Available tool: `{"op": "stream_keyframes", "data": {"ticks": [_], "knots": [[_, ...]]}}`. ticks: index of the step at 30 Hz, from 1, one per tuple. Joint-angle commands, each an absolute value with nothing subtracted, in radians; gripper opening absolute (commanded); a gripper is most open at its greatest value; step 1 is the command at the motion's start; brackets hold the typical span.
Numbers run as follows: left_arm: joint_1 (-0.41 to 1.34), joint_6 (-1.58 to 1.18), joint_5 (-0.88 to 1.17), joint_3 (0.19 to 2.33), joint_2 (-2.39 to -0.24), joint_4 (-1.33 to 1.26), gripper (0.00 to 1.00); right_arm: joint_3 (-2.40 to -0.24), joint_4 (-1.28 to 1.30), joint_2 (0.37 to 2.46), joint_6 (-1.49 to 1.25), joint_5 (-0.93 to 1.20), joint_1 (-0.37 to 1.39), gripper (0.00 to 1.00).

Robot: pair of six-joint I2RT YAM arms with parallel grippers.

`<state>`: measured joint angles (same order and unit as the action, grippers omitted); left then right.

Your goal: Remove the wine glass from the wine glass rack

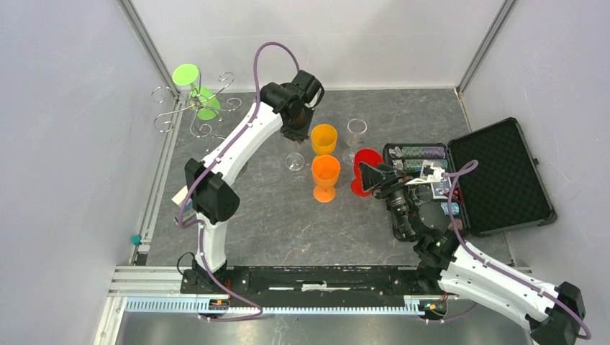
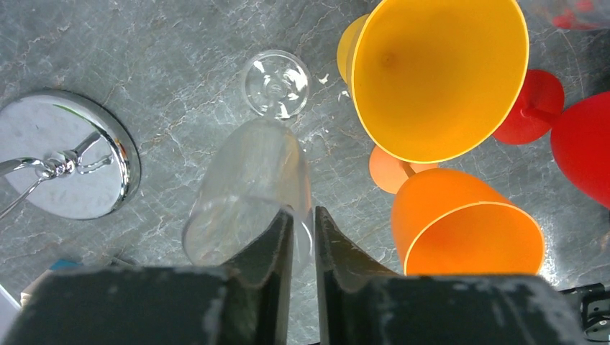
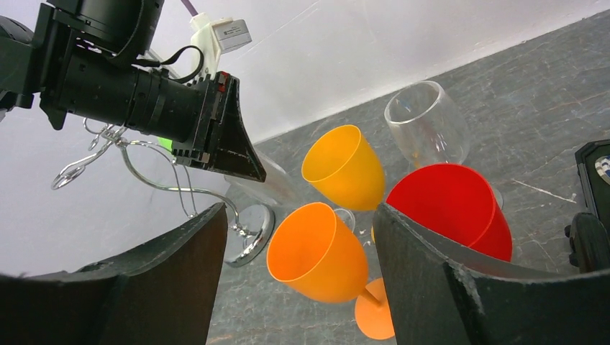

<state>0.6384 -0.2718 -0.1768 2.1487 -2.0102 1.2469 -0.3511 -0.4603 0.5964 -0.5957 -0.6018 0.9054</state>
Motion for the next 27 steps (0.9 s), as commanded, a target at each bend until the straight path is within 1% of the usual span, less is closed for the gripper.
{"op": "stream_keyframes", "data": {"ticks": [1,8,13,18,23,26,27], "knots": [[0.627,-0.230,-0.163,2.197,-2.019,1.230,0.26,-0.341,-0.478,0.575,-0.613,-0.601,0.910,0.78],[0.618,-0.227,-0.170,2.219,-2.013,1.232,0.35,-0.344,-0.479,0.568,-0.612,-0.607,0.909,0.78],[0.614,-0.221,-0.177,2.266,-1.977,1.232,0.47,-0.349,-0.475,0.575,-0.613,-0.597,0.909,0.78],[0.609,-0.214,-0.180,2.305,-1.920,1.231,0.62,-0.349,-0.472,0.576,-0.612,-0.598,0.910,0.78],[0.590,-0.206,-0.206,2.290,-1.820,1.200,0.76,-0.350,-0.468,0.574,-0.613,-0.599,0.909,0.78],[0.565,-0.201,-0.239,2.243,-1.728,1.148,0.89,-0.351,-0.466,0.577,-0.614,-0.600,0.910,0.78],[0.555,-0.196,-0.242,2.219,-1.687,1.118,0.94,-0.351,-0.465,0.577,-0.613,-0.599,0.908,0.78]]}}
